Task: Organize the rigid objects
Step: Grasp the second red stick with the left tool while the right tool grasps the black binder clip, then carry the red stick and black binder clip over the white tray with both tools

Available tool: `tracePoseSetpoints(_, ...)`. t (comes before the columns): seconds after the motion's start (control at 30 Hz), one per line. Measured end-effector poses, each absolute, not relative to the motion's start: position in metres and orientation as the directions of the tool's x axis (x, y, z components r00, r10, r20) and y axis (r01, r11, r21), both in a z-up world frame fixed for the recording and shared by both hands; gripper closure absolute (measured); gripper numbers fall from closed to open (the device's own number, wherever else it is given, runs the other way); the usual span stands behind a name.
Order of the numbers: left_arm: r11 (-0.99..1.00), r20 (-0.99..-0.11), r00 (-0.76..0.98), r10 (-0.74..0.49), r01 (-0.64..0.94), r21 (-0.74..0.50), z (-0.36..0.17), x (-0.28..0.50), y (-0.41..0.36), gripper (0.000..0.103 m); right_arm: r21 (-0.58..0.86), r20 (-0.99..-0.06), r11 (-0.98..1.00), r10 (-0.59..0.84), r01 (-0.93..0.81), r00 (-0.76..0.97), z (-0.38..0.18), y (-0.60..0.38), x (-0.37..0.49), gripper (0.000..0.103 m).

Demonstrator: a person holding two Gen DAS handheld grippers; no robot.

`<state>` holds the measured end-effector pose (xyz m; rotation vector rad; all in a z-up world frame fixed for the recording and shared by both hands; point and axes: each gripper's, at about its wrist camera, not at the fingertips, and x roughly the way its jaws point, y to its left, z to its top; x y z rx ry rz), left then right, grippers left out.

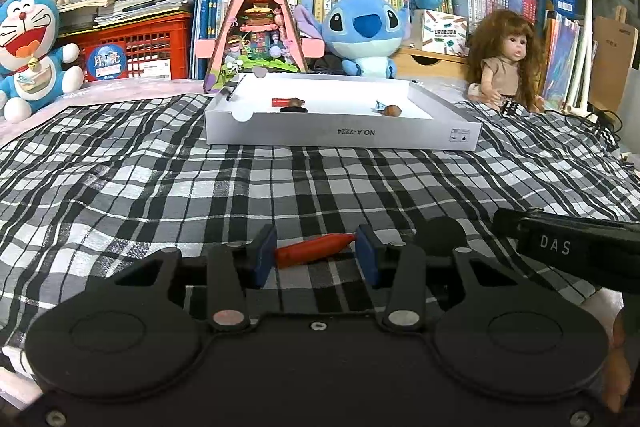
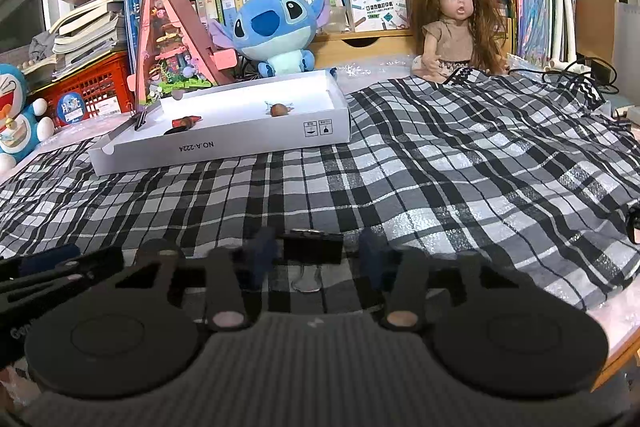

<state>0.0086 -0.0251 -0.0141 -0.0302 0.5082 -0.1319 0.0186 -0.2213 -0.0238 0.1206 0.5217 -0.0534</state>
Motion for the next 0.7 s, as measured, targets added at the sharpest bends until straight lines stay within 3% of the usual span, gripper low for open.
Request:
tracePoseSetpoints(0.4,0.986,-0.485,0.859,-0.165,0.149,-0.071,0.013,0.037,-0.020,0.063,0.083,-0.478,0.996,0.031,0.010,0.878,-0.011,-0.221,0.027,0.066)
tracePoseSetpoints(0.7,0.979,-0.486,0.850,-0.204,0.172,-0.111,0.051,0.094,-0.008,0.063,0.149,-0.454,0.988,0.099,-0.034,0.886,0.027,-0.233,0.064,0.066)
